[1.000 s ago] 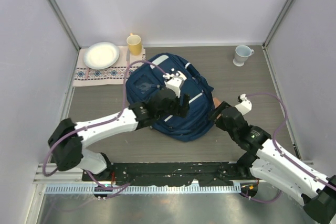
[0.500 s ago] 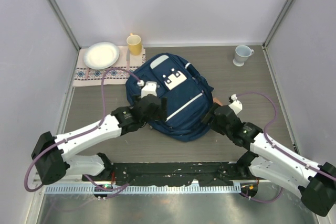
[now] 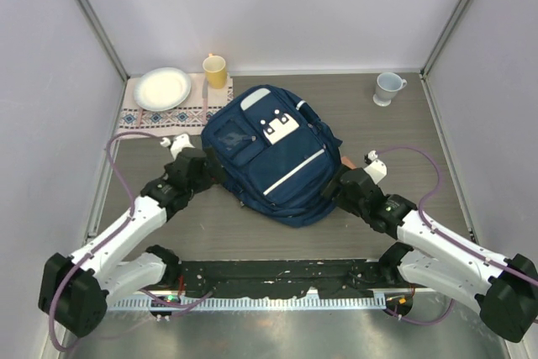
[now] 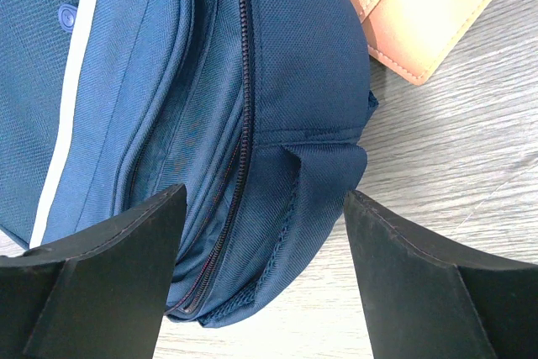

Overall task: Pack the student bag
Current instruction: Adjust the student bag at the center of the board.

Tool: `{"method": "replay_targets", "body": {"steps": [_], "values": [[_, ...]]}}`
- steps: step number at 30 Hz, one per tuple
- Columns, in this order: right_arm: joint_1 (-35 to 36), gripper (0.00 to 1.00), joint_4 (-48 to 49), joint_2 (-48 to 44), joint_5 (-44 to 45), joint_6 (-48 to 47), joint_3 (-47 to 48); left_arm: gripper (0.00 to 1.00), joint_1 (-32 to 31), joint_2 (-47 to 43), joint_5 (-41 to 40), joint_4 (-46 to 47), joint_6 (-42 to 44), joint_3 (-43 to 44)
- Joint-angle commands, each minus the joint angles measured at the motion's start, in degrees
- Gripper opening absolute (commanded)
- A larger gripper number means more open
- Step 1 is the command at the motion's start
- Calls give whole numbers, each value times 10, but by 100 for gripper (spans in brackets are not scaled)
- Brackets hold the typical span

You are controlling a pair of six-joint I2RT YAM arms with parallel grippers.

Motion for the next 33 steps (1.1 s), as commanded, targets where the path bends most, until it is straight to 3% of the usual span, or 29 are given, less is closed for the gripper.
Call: {"method": "replay_targets", "body": {"steps": [1, 6, 13, 16, 18, 19, 21, 22, 23, 25, 27, 29, 33], "values": [[4, 81, 19, -5, 21, -8, 19, 100, 113, -6, 103, 101, 4, -18], [4, 81, 23, -11, 20, -12, 18, 100, 172, 56, 247, 300, -39, -73], [4, 81, 23, -18, 21, -16, 18, 99, 190, 173, 296, 520, -95, -136], [4, 82, 22, -21, 21, -18, 17, 96, 194, 213, 305, 559, -113, -146], [4, 81, 23, -22, 22, -20, 17, 83, 194, 218, 299, 578, -122, -165], [4, 82, 22, -22, 22, -20, 16, 70, 194, 216, 285, 576, -125, -170], [3, 82, 23, -22, 24, -20, 15, 55, 194, 200, 269, 561, -129, -182], [4, 81, 22, -21, 25, -21, 15, 45, 194, 193, 259, 553, -129, -184], [4, 81, 25, -15, 26, -23, 16, 28, 194, 185, 248, 545, -129, -187], [3, 81, 27, -4, 28, -32, 21, 7, 194, 151, 236, 511, -125, -191], [1, 81, 30, 22, 30, -38, 31, 0, 193, 120, 224, 473, -124, -195], [-5, 81, 43, 42, 25, -55, 39, 0, 188, 63, 201, 438, -126, -198], [-20, 80, 78, 108, 14, -89, 79, 0, 162, -53, 120, 253, -147, -188]]}}
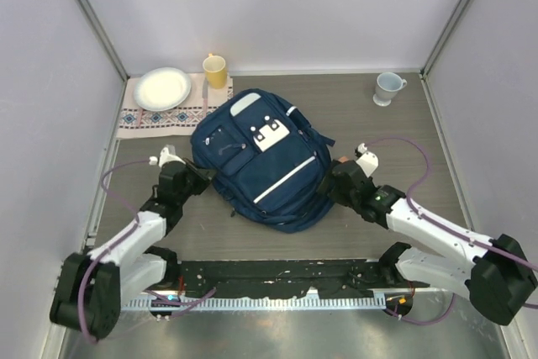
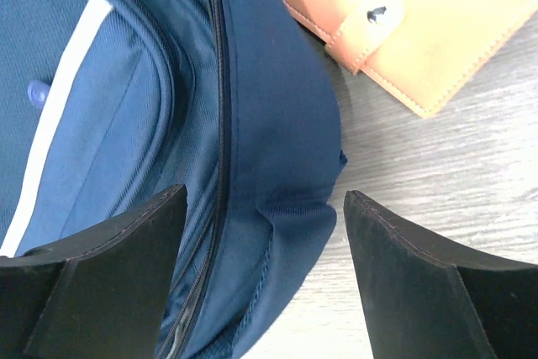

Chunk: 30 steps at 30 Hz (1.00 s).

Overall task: Pack the student bag
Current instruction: Adjust the student bag at the center of the board.

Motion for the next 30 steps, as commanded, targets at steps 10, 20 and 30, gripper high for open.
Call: {"method": "replay_targets", "body": {"steps": [10, 20, 30], "values": [[-48, 80, 157, 188, -106, -102, 167, 0, -174, -240, -258, -340, -140, 7], [-121, 80, 155, 280, -190, -152, 247, 18, -309, -166, -313, -352, -229, 34], [-164, 80, 125, 311, -211, -214, 323, 55, -334, -158, -326, -294, -223, 21]]}}
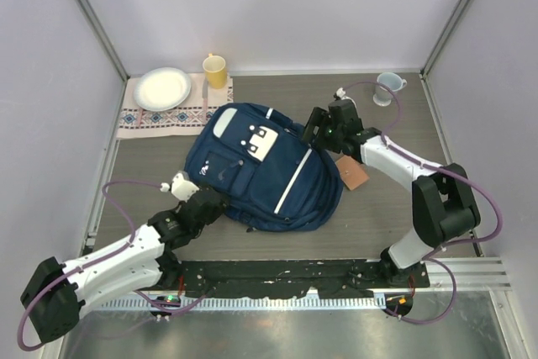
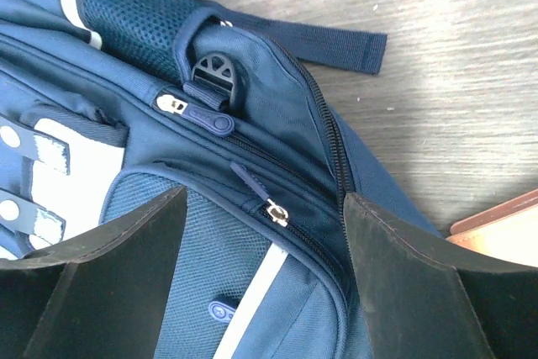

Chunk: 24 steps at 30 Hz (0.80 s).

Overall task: Pack the student bag
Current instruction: Adjust the student bag at the center of the board.

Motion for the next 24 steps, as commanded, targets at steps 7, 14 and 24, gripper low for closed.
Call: {"method": "replay_targets", "body": {"steps": [7, 14, 24], "values": [[-6, 82, -56, -234, 90, -51, -48, 68, -5, 6, 18, 98, 44, 4], [75, 82, -102, -448, 69, 13, -214, 69, -5, 34, 46, 161, 52, -25], [337, 65, -89, -542, 231, 128, -313, 15, -6, 83, 36, 177, 60, 4]]}}
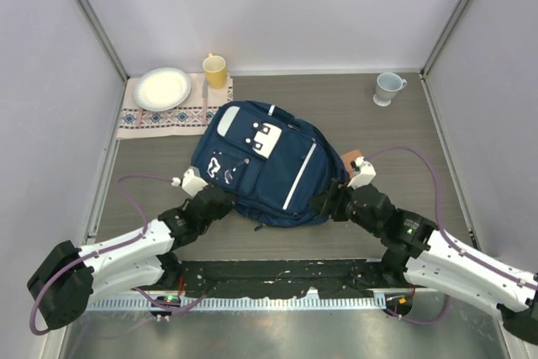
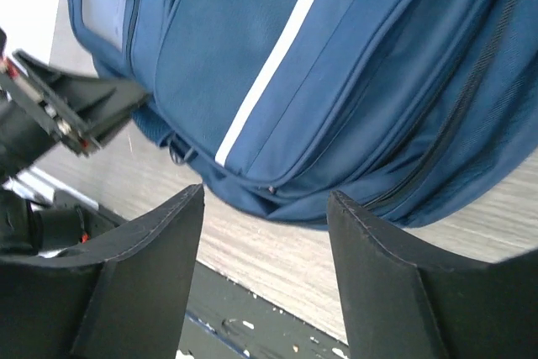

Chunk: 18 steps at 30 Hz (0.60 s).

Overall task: Pack the student bag
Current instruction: Adjust the student bag at the center of the board.

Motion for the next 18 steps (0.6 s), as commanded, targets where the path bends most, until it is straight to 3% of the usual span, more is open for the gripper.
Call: {"method": "replay_targets", "body": {"steps": [1, 2, 3, 6, 18], "values": [[101, 64, 45, 45, 104, 50, 1, 12, -4, -1, -2, 40, 21, 25], [163, 63, 46, 59, 130, 54, 8, 6, -4, -3, -4, 37, 27, 30], [193, 63, 44, 71, 198, 59, 15, 4, -4, -6, -9, 34, 32, 40], [287, 63, 52, 125, 291, 82, 40, 1, -4, -15, -11, 22, 42, 60], [376, 62, 181, 352, 368, 108, 111, 0, -4, 29, 33, -6, 20, 133]]}}
